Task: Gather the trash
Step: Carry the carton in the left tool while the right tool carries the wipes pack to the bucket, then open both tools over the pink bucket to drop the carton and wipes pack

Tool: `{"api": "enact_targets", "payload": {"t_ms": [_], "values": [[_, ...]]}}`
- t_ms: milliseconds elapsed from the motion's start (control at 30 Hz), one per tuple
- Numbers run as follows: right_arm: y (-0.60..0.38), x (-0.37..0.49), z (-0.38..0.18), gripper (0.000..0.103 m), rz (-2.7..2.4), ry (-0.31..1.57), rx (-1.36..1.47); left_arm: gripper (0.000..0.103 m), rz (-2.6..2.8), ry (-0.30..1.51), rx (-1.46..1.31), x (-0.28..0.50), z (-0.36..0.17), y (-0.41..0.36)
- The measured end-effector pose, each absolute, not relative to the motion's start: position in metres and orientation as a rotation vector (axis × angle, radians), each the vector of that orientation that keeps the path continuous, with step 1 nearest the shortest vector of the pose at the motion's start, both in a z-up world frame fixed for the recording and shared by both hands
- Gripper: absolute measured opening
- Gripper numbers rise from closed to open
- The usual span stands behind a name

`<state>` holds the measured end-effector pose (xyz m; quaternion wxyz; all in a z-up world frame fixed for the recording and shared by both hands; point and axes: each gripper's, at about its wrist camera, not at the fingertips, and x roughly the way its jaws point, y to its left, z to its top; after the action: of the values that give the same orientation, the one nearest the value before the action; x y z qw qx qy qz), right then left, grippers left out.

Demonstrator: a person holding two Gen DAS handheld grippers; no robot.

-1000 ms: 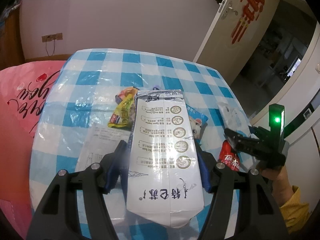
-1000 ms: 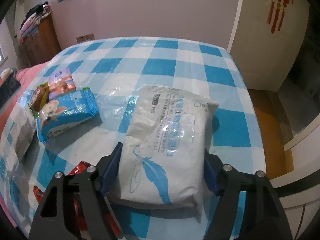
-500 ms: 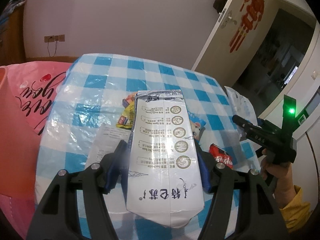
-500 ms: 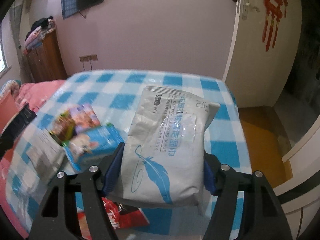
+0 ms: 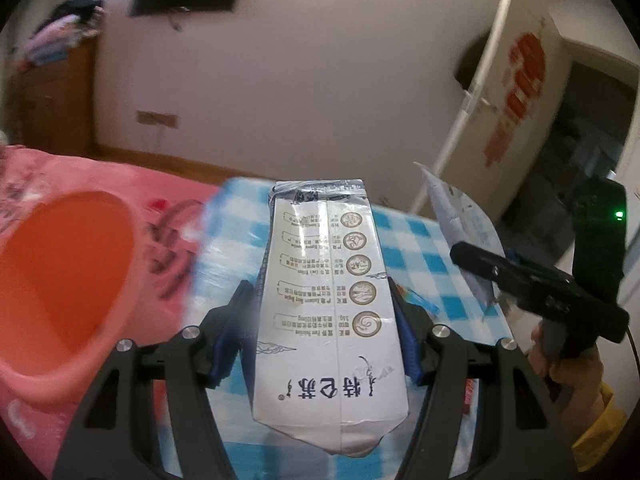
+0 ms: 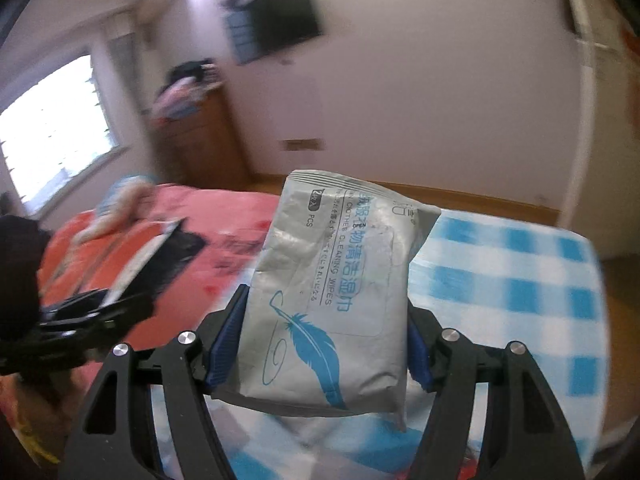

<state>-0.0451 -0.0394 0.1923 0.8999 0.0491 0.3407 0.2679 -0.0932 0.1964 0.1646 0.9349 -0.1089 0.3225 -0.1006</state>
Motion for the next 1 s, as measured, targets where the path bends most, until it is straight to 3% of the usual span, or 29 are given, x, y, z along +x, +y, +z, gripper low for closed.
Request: {"api": "enact_targets", "payload": {"t_ms": [267,567,667,733,1000], "values": [[0.091,-0.024,0.227,0.069,0.869,0.721,0.075,0.065,0.054,0.603,-0.231,-0.108,0.191,0.284],[0.201,-0.007,0.223,0.071,1.012,0.768,0.025,0.066,0.234,0.64,-0.298,-0.102,0.17,0.357],[0.211,0.004,0.21,0.076,1.009,0.81,0.047,0.079,0.273,0.658,-0.329,-0.099,0.161,0.37],[0.203,0.008,0.203,0.083,1.014,0.821,0.104,0.082,0.291,0.665,-0.342,-0.1,0.156,0.374],[0.164,0.0,0.206,0.092,0.925,0.737,0.162,0.084,0.291,0.635,-0.302,-0.107,0.157,0.363]]}}
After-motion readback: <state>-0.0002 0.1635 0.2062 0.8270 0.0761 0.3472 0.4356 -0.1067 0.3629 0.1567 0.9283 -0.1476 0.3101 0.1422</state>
